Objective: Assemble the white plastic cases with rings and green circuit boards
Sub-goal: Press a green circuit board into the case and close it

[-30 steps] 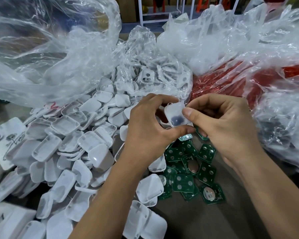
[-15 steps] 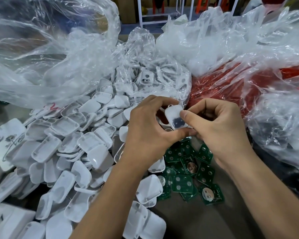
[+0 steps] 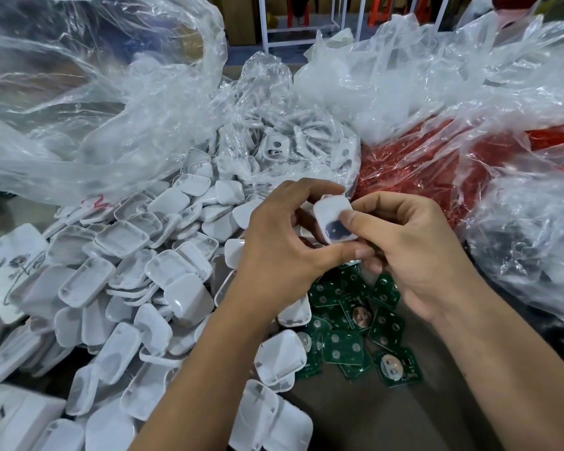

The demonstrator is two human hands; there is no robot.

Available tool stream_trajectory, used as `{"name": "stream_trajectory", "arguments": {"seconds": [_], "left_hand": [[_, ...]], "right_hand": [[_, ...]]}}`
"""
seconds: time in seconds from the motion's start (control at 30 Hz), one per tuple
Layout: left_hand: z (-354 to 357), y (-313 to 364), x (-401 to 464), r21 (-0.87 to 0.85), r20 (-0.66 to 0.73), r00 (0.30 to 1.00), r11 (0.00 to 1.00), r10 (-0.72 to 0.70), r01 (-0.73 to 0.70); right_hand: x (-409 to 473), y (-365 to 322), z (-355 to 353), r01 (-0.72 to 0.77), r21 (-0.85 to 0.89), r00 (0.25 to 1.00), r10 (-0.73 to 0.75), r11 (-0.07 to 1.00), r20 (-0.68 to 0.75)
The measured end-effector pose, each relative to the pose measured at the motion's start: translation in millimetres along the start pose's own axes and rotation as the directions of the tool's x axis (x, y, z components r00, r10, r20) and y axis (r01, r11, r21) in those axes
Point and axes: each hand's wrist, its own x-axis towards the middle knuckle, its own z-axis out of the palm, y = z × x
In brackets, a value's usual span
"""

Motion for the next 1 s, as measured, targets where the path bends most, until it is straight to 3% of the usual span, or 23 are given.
{"name": "stream_trajectory", "arguments": {"seconds": [0.13, 0.23, 0.47, 0.73, 1.0], "left_hand": [[-0.8, -0.9, -0.9, -0.261, 0.001, 0.987, 0.953, -0.159, 0.153], [-2.1, -3.0, -0.1, -0.370, 0.014, 0.979, 0.909, -0.202, 0.192], [2.5, -6.0, 0.7, -0.376, -0.032, 0.977, 0.909, -0.210, 0.183], [3.7, -7.2, 2.6, -0.445, -0.070, 0.955, 0.866, -0.287, 0.227], [1.5, -2.1, 3.3, -0.604, 0.111, 0.910, 0.700, -0.400, 0.381]], "right_hand": [[1.0, 1.1, -0.3, 0.041, -0.018, 0.998, -0.042, 0.999, -0.042], [1.4, 2.6, 0.8, 0.080, -0.032, 0.996, -0.081, 0.996, -0.047], [0.8, 3.4, 0.0, 0.155, -0.159, 0.986, -0.162, 0.975, -0.030], [-0.8, 0.5, -0.7, 0.185, -0.143, 0.983, -0.185, 0.972, 0.008], [-2.0, -0.8, -1.5, 0.252, -0.392, 0.953, -0.297, 0.885, -0.056]]}}
